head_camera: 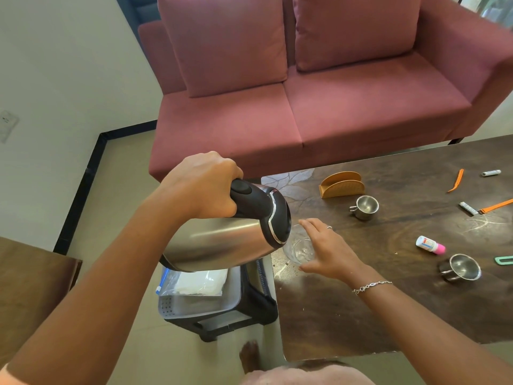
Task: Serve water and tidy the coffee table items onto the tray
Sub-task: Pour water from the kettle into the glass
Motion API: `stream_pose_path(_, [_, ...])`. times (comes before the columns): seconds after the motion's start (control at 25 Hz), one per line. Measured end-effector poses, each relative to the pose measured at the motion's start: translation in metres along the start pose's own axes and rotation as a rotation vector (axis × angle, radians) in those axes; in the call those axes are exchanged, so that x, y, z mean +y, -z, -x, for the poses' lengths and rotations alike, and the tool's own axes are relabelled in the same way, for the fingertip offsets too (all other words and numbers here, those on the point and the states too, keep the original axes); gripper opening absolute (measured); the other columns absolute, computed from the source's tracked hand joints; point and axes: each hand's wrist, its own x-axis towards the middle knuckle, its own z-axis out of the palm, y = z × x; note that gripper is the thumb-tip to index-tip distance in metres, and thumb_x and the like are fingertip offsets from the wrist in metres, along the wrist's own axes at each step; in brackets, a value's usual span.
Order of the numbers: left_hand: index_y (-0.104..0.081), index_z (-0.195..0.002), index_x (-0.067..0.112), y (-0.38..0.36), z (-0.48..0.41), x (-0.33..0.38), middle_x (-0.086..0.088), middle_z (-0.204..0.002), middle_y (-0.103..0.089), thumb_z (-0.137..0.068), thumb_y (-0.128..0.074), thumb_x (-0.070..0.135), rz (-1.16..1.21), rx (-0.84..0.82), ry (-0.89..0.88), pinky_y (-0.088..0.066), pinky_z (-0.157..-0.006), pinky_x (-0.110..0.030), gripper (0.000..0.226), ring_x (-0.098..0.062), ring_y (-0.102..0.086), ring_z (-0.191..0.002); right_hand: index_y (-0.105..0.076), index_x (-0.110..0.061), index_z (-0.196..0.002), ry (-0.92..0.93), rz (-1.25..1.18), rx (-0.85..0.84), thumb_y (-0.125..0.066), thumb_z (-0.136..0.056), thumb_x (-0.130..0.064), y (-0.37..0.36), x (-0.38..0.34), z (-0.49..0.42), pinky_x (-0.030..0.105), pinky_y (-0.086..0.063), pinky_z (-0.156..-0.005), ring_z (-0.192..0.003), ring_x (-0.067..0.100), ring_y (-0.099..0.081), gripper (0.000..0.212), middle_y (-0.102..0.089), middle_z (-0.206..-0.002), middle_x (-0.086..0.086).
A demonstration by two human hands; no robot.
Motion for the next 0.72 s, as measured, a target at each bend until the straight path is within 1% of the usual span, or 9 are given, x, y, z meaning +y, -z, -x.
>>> stream_pose_path(0.2, [-0.042, -0.051, 0.022, 0.002, -0.003, 0.002, 0.006, -0.045, -0.041, -0.056, -0.061, 0.011, -0.008, -0.018, -0.002, -0.026, -0.044, -0.021, 0.023, -0.020, -0.041, -0.047, -0.029, -0.009, -0.140, -0.008, -0.004, 0.007, -0.077, -0.062, -0.033, -0.002, 0.004, -0.001, 0.026, -0.045, -0.091, -0.118, 0.019, -0.047, 0.094, -0.040, -0.138, 0.004])
stream_pose_path(0.44, [-0.035, -0.047, 0.025, 0.003, -0.006, 0.004, 0.007, -0.044, -0.040, -0.058, -0.061, 0.010, 0.000, -0.040, 0.004, -0.024, -0.044, -0.021, 0.032, -0.013, -0.038, -0.044, -0.030, -0.009, -0.139, -0.010, -0.001, 0.007, -0.077, -0.061, -0.033, -0.004, 0.009, -0.005, 0.024, -0.044, -0.088, -0.114, 0.019, -0.049, 0.094, -0.041, -0.137, 0.004])
stream_pose_path(0.6, [-0.036, -0.048, 0.024, 0.004, -0.009, 0.004, 0.006, -0.045, -0.040, -0.058, -0.061, 0.010, -0.005, -0.039, 0.002, -0.024, -0.044, -0.021, 0.030, -0.016, -0.038, -0.045, -0.030, -0.009, -0.139, -0.015, -0.002, 0.007, -0.077, -0.061, -0.034, -0.005, 0.011, -0.006, 0.026, -0.045, -0.091, -0.117, 0.020, -0.047, 0.094, -0.041, -0.137, 0.005])
stream_pose_path(0.72, [-0.039, -0.050, 0.023, 0.003, -0.011, 0.003, 0.005, -0.045, -0.040, -0.058, -0.060, 0.010, -0.013, -0.045, -0.002, -0.025, -0.044, -0.021, 0.026, -0.018, -0.039, -0.046, -0.030, -0.010, -0.139, -0.017, 0.000, 0.002, -0.076, -0.062, -0.034, -0.005, 0.012, -0.006, 0.026, -0.046, -0.089, -0.115, 0.019, -0.048, 0.093, -0.041, -0.136, 0.004])
